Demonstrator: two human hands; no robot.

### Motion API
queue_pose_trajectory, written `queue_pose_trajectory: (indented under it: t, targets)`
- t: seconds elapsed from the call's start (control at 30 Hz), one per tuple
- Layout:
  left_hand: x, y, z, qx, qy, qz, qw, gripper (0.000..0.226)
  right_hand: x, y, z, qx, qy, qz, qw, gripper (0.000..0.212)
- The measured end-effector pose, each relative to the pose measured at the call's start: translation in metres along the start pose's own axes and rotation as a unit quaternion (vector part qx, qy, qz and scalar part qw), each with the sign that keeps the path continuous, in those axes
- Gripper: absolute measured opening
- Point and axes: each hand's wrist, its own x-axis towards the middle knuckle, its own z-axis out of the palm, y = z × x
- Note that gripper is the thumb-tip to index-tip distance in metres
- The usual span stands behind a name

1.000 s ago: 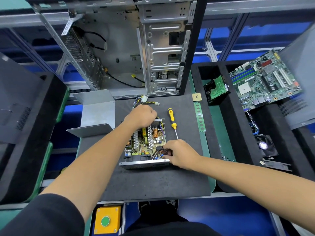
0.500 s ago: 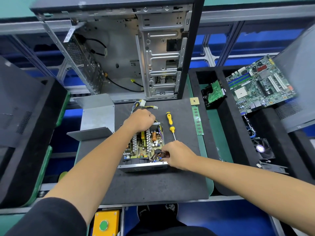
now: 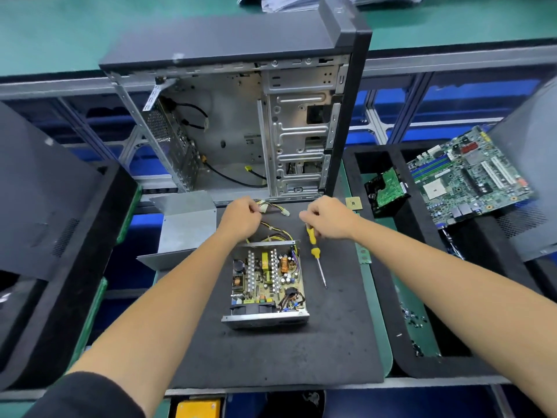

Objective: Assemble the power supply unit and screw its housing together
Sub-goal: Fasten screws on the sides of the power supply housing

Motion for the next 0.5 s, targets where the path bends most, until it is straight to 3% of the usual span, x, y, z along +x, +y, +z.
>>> queue_pose_trajectory:
  t: [0.17, 0.3, 0.4, 0.5]
  targets:
    - [0.010, -0.012, -0.018, 0.090, -0.075, -0.016, 0.993, 0.022, 0.019, -0.014, 0.007, 0.037, -0.063, 0.053, 0.996, 0.016]
    - [0.011, -0.013, -0.019, 0.071, -0.079, -0.008, 0.994, 0.013, 0.031, -0.033, 0.020, -0.018, -0.119, 0.059, 0.991, 0.032]
    - [0.014, -0.019, -0.022, 0.071, -0.097, -0.020, 0.992, 0.024, 0.040, -0.040, 0.023, 0.028, -0.179, 0.076, 0.981, 0.034]
    - [0.013, -0.024, -0.029, 0.100, -0.135, -0.018, 0.986, 0.032, 0.049, -0.043, 0.026, -0.022, -0.207, 0.067, 0.976, 0.013]
